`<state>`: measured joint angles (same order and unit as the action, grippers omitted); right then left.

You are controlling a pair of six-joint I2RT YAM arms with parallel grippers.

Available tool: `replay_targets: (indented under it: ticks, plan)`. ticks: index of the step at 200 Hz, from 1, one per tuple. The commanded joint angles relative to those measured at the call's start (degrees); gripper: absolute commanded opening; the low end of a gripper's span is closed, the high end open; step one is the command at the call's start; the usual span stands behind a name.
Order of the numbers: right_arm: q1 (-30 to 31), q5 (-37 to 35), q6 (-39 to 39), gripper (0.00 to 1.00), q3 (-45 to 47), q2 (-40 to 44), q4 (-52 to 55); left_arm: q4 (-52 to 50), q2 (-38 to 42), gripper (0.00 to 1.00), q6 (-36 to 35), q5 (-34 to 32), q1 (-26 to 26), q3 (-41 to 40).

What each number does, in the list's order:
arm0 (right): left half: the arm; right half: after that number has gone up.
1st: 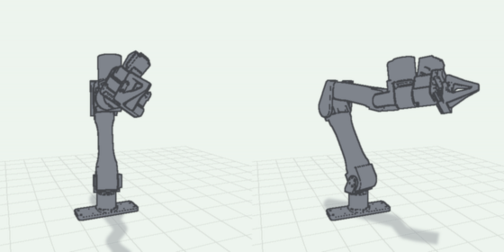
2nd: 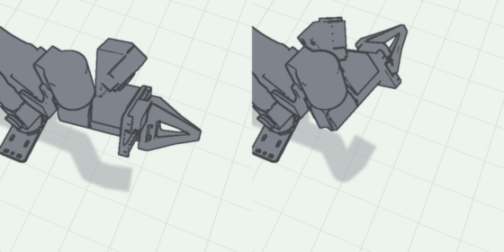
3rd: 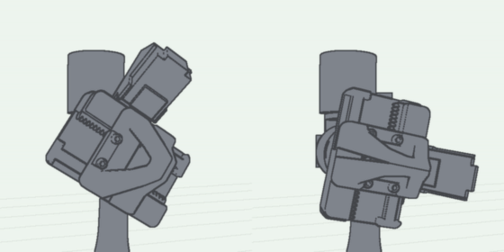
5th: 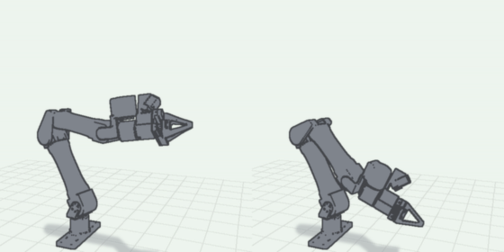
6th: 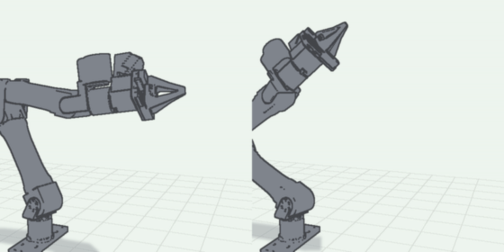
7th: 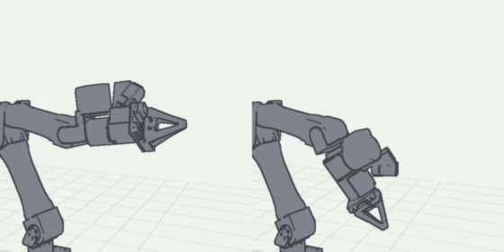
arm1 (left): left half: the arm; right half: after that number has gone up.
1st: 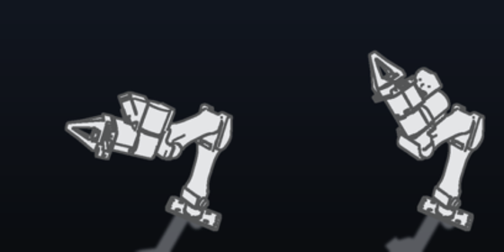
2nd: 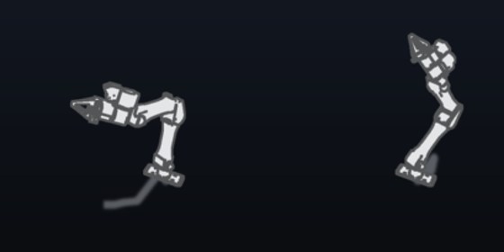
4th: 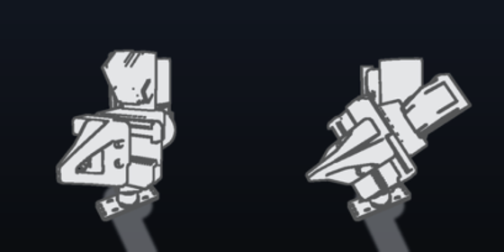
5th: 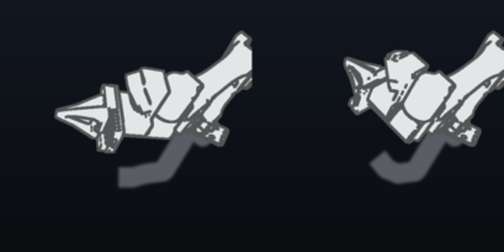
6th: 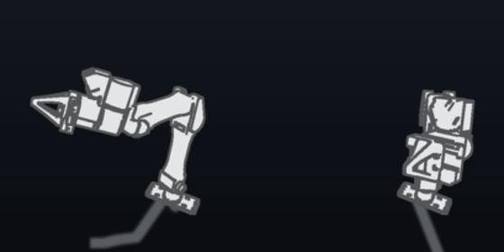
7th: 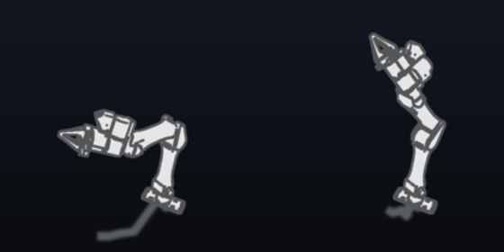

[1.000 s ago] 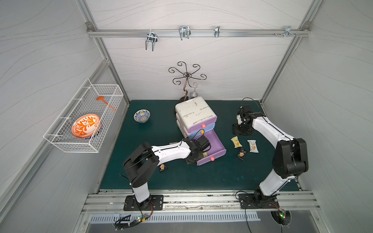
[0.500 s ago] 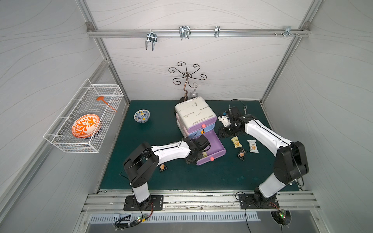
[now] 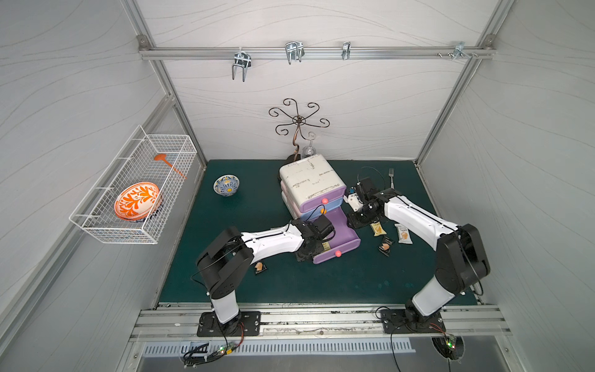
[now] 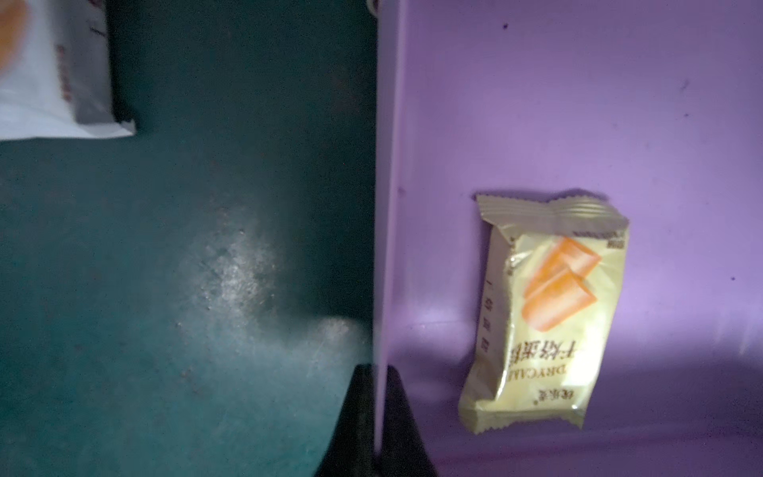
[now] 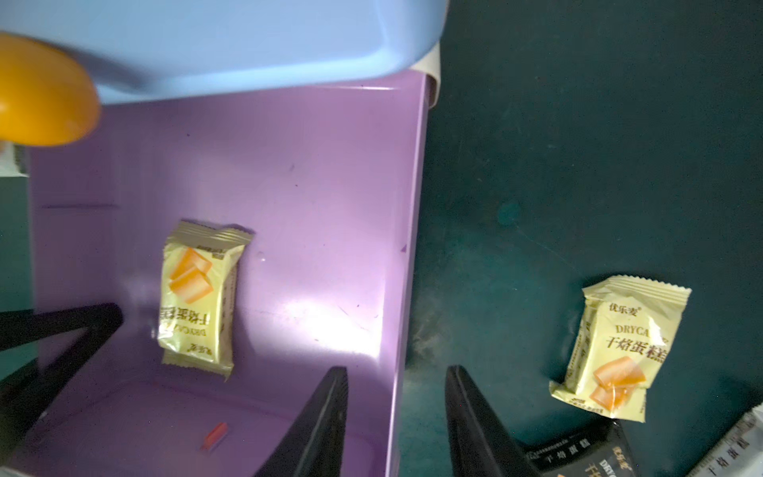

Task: Take the cookies out of the drawer
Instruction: Pick up the cookie from the drawer.

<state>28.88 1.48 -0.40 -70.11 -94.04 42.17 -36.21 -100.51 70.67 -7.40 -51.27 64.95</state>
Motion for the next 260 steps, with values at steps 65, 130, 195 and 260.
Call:
replay_targets:
  ticks: [65,130,195,260]
  plan:
    - [1.4,-4.5,0.4,0.38,-1.8,-5.5,0.5,5.6,-0.1,0.00,-0.4,-1.7,1.0,4.3]
    - [1.8,-4.3,0.4,0.10,-3.5,-5.4,1.2,6.0,0.2,0.00,-0.6,-1.2,1.3,4.1]
    - [1.9,-3.8,0.6,0.00,-4.5,-6.5,1.1,6.3,5.8,0.47,0.4,-1.0,1.3,1.7]
    - [1.9,-2.5,-0.4,0.00,-5.9,-7.5,1.2,-2.3,15.7,0.52,0.6,-3.7,-0.4,-0.4]
